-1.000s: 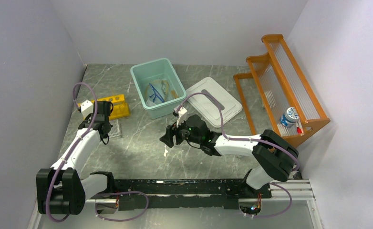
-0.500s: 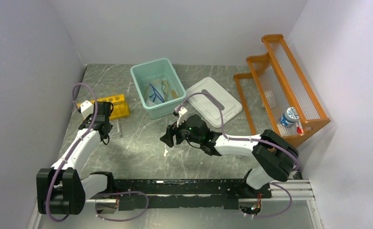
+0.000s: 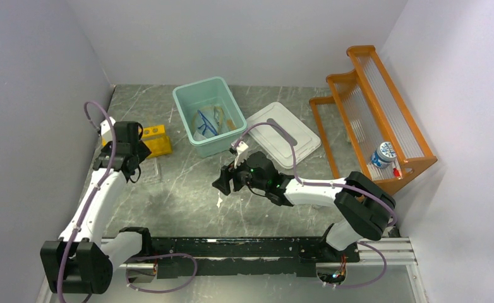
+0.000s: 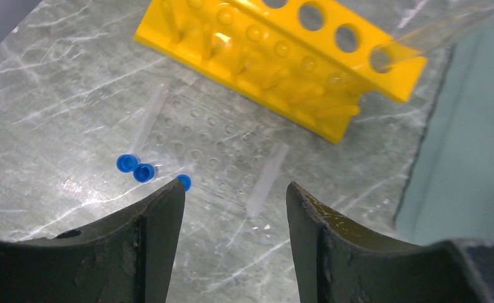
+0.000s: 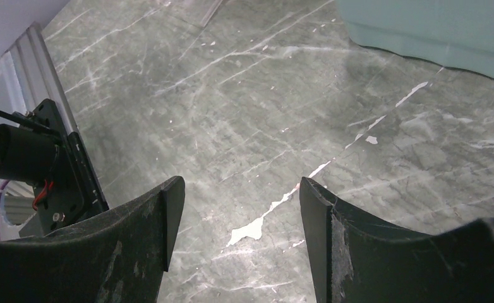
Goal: Organize the chemistry lab equipment
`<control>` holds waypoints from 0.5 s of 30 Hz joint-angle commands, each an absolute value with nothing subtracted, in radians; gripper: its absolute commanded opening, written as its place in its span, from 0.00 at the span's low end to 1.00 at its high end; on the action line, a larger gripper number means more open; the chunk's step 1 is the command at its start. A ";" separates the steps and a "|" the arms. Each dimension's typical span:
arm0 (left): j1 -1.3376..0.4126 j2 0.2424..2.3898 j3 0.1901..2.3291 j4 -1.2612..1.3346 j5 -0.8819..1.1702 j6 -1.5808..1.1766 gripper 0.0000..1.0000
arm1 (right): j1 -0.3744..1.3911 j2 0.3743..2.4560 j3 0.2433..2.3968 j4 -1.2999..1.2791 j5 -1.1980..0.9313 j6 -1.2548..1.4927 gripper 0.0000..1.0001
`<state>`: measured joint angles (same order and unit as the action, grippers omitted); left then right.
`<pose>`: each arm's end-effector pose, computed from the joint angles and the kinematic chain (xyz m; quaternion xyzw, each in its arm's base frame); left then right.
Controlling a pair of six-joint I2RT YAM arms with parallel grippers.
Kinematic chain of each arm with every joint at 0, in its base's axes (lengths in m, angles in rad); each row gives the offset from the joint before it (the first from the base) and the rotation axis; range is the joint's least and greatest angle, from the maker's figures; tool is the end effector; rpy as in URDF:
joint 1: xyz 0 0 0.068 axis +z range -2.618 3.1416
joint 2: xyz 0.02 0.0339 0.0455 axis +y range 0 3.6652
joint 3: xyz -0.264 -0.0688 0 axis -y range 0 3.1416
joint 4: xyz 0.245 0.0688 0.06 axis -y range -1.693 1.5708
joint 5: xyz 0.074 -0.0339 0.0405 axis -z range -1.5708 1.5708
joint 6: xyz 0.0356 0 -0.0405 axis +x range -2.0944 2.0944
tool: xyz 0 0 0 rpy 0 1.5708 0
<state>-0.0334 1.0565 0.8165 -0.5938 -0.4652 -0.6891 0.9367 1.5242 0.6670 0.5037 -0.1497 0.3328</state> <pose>0.2139 0.0088 0.2650 -0.3709 0.8327 0.0773 0.4039 0.1829 0.2576 0.1935 -0.2841 0.7684 0.3875 0.4227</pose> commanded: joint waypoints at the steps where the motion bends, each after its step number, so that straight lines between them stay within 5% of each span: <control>1: -0.025 1.006 0.899 -0.663 -0.352 -0.609 0.65 | 0.930 1.485 0.690 0.467 -0.132 0.333 0.70; 6: -0.025 0.887 0.952 -0.657 -0.217 -0.469 0.83 | 0.929 1.408 0.722 0.314 -0.020 0.354 0.71; 15: -0.025 0.690 1.140 -0.901 -0.252 -0.324 0.87 | 0.927 1.105 0.787 -0.151 0.370 0.378 0.83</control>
<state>-0.0334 0.7692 1.0672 -0.7513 -0.2581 -0.4232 0.9314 1.2160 0.7246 0.1131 0.1310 0.3634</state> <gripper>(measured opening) 0.859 0.777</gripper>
